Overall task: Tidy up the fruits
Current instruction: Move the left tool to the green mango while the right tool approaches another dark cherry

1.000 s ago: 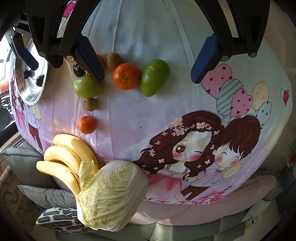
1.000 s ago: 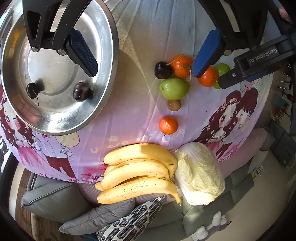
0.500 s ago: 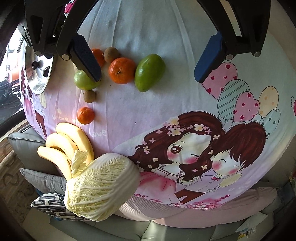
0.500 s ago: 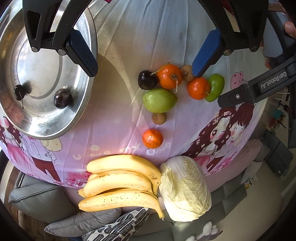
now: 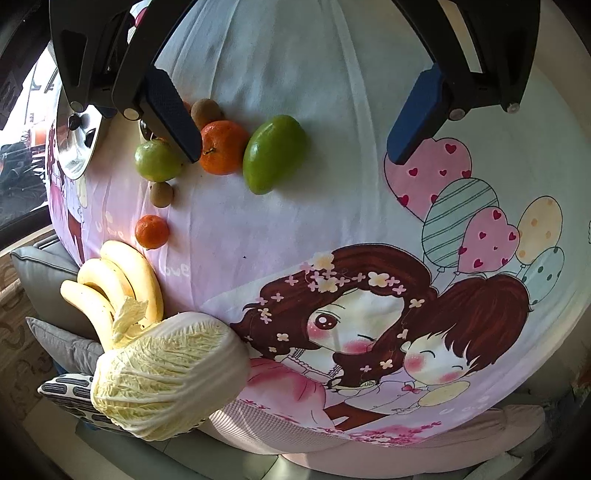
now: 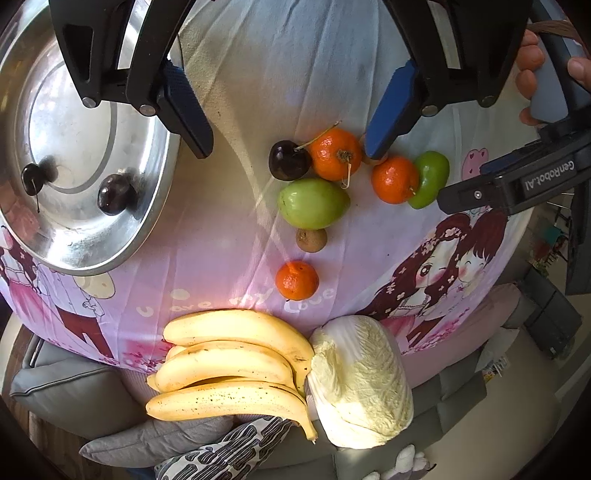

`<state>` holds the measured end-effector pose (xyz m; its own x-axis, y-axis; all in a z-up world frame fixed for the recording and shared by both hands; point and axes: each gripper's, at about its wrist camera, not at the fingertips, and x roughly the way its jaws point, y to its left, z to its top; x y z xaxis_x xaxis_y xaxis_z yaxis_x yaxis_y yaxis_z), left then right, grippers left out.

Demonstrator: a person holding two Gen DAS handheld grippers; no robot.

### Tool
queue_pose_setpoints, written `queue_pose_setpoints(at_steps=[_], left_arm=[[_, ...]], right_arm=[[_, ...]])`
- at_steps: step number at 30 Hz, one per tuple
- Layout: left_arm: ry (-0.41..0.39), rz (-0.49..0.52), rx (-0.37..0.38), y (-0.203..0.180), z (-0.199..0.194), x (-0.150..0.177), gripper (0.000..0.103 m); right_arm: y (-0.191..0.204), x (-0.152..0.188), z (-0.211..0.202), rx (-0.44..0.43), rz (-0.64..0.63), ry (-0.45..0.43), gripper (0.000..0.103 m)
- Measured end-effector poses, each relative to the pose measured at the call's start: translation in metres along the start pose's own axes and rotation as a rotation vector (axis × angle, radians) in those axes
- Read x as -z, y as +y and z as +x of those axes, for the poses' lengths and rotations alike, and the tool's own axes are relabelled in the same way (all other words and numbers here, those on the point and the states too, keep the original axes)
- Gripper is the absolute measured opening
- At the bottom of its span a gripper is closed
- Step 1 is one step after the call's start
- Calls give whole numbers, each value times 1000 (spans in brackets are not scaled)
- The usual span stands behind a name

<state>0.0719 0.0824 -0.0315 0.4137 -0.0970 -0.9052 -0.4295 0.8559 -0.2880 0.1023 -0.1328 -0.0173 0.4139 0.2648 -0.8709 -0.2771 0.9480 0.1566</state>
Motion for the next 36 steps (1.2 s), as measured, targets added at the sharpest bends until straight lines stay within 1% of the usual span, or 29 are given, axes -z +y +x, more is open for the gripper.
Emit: queue_pose_setpoints(at_steps=[2,4,6,8,9,11,15,21,24,25,26,29,36], left_arm=[[10,-14,5,4,2,0,100],[11,-29,14,7,2,0,98],[9,-44,23,10,2,0,95],[12,-51,16,11,3,0,93],[14,-53,20,12,4,0,89],[19,-52,32,11,4,0,83],[27,-57,45,10,6,0,79],[14,-92,37,16,3,0,79],[21,-90,43,15,4,1,79],[23,-90,47,15,4,1,79],[24,-90,48,15,4,1,79],[26,-86,47,14,5,1,79],[34,-76,55,11,6,0,79]], right_arm=[[-2,0,5,-4,7,14,75],[-2,0,8,5,5,22,70],[-2,0,10,7,4,23,62],[-3,-1,10,0,10,16,58],[-2,-2,10,-2,9,15,58],[-1,-4,11,-3,9,8,58],[-1,-8,12,-14,21,-3,55],[-7,-12,-2,-20,52,-54,54],[-14,-13,-4,-8,78,-61,54],[-16,-14,-5,-9,84,-62,53],[-18,-14,-6,-10,91,-66,49],[-23,-16,-10,-14,111,-81,48],[-13,-14,6,-10,74,-29,48]])
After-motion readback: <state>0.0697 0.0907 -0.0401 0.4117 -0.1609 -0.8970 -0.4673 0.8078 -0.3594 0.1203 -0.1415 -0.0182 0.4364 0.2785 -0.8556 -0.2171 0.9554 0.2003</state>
